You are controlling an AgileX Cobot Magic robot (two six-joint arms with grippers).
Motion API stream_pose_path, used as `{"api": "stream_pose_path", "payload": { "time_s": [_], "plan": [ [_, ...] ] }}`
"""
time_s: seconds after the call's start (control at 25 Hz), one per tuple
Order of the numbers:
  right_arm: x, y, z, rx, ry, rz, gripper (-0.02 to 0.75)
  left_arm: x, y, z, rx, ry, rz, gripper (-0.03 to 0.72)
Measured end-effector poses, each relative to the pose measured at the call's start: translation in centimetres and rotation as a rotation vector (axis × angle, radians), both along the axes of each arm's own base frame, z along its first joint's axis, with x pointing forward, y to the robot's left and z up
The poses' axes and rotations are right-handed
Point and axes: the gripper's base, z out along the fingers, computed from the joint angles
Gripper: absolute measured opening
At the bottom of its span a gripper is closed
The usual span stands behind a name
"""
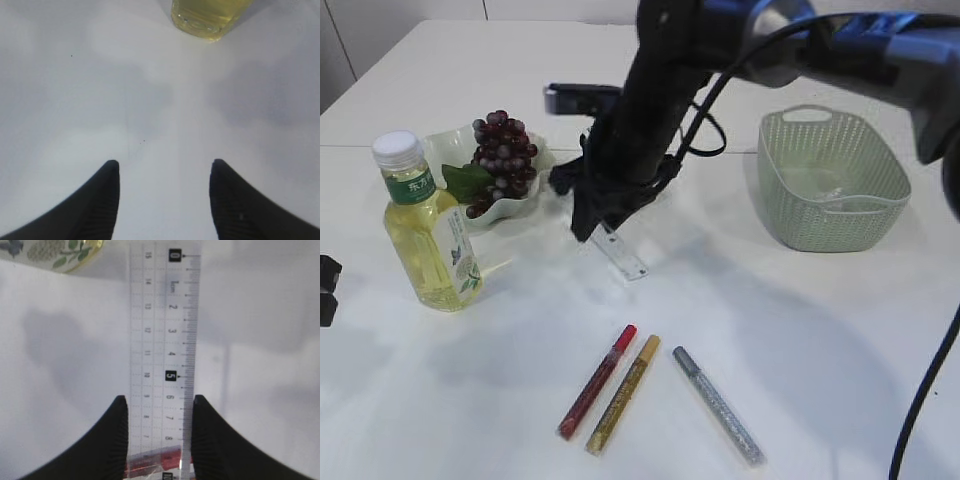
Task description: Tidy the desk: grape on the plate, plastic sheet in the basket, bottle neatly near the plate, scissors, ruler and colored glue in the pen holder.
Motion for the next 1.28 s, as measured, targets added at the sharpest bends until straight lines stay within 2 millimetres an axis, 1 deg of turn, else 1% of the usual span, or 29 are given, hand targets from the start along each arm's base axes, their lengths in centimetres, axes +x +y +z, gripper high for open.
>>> {"api": "stream_pose_path", "payload": {
  "time_s": [0.08, 0.2, 0.36, 0.48, 0.72, 0.84, 1.08, 1.2, 1.28],
  "plan": [
    [1.3, -2.2, 1.1, 0.057, -0.008, -0.027, 0.293, 0.0, 0.0, 0.0, 0.001, 0.002, 0.000, 0.415],
    [2.7, -5.0, 2.4, 0.147, -0.021, -0.050, 0.293, 0.0, 0.0, 0.0, 0.001, 0.004, 0.000, 0.415],
    [4.0, -7.3, 3.1, 0.272, -0.043, -0.030, 0.293, -0.1, 0.0, 0.0, 0.004, 0.014, 0.002, 0.415],
    [4.8, -8.1, 3.9, 0.388, -0.108, -0.011, 0.293, -0.2, 0.1, -0.1, 0.008, 0.027, 0.003, 0.415],
    [6.9, -9.3, 5.4, 0.508, -0.341, 0.004, 0.293, -0.3, 0.1, -0.1, 0.010, 0.031, 0.004, 0.415],
    [7.9, -9.3, 5.7, 0.540, -0.468, -0.007, 0.293, -0.3, 0.1, -0.1, 0.010, 0.031, 0.004, 0.415],
    [9.5, -8.9, 4.7, 0.631, -0.650, 0.013, 0.293, -0.2, 0.1, -0.2, 0.010, 0.032, 0.004, 0.415],
    [10.2, -8.7, 3.8, 0.676, -0.725, 0.010, 0.293, -0.2, 0.1, -0.2, 0.010, 0.032, 0.004, 0.415],
    [10.6, -8.7, 3.7, 0.693, -0.783, 0.001, 0.293, -0.2, 0.1, -0.2, 0.010, 0.032, 0.004, 0.415]
  ]
}}
